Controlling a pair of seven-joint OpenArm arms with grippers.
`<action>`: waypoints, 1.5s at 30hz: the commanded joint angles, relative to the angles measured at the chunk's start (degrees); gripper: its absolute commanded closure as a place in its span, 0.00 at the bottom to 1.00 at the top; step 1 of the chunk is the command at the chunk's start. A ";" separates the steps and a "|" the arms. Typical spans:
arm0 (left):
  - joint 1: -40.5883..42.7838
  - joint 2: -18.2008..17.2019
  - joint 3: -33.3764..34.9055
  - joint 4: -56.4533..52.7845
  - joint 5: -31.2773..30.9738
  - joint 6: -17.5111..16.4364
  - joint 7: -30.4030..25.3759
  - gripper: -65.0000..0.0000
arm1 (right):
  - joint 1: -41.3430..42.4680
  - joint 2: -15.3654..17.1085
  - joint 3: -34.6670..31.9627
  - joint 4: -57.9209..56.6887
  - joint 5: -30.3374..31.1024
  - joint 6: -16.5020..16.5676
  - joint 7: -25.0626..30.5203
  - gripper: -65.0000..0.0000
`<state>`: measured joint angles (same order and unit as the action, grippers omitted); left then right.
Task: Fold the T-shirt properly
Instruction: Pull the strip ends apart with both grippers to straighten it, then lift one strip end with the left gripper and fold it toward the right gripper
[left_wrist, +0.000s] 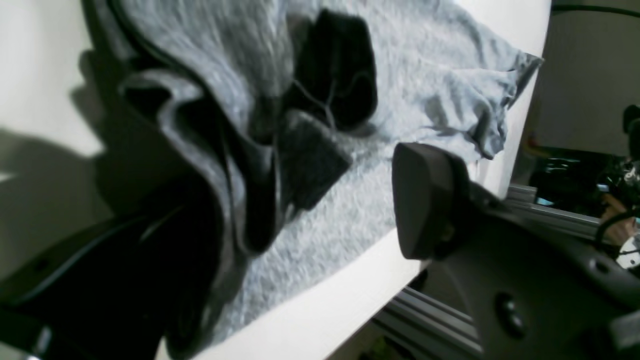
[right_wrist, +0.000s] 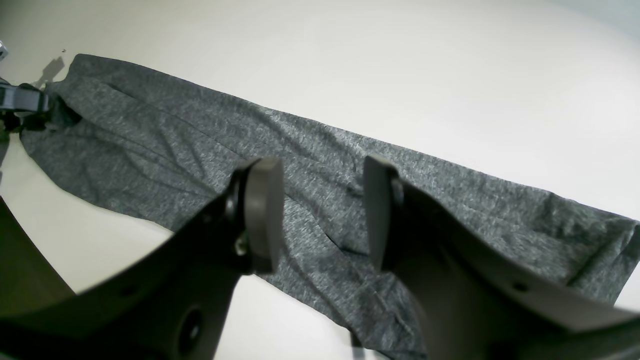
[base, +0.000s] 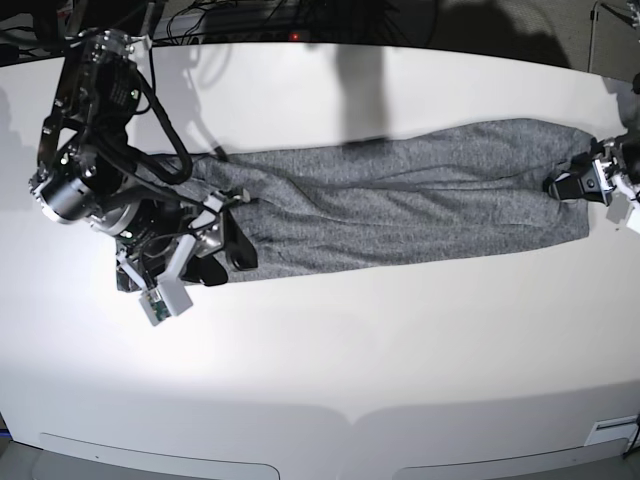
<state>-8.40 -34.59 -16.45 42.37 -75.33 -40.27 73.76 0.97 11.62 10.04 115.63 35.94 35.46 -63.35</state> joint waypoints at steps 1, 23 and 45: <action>-0.48 -0.96 -0.11 0.37 0.94 0.27 -0.98 0.31 | 1.05 0.44 0.13 1.16 0.72 0.63 1.09 0.59; -0.39 2.34 -0.11 0.37 4.39 0.27 -13.53 1.00 | 1.05 0.42 0.13 1.16 0.72 0.63 1.09 0.59; -7.13 3.17 -0.11 3.13 -4.44 0.27 -1.29 1.00 | 3.58 0.42 0.13 1.16 0.70 0.11 9.35 0.59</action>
<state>-14.44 -30.13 -16.36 44.42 -77.95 -39.46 72.62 3.51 11.60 10.04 115.68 35.79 35.40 -55.68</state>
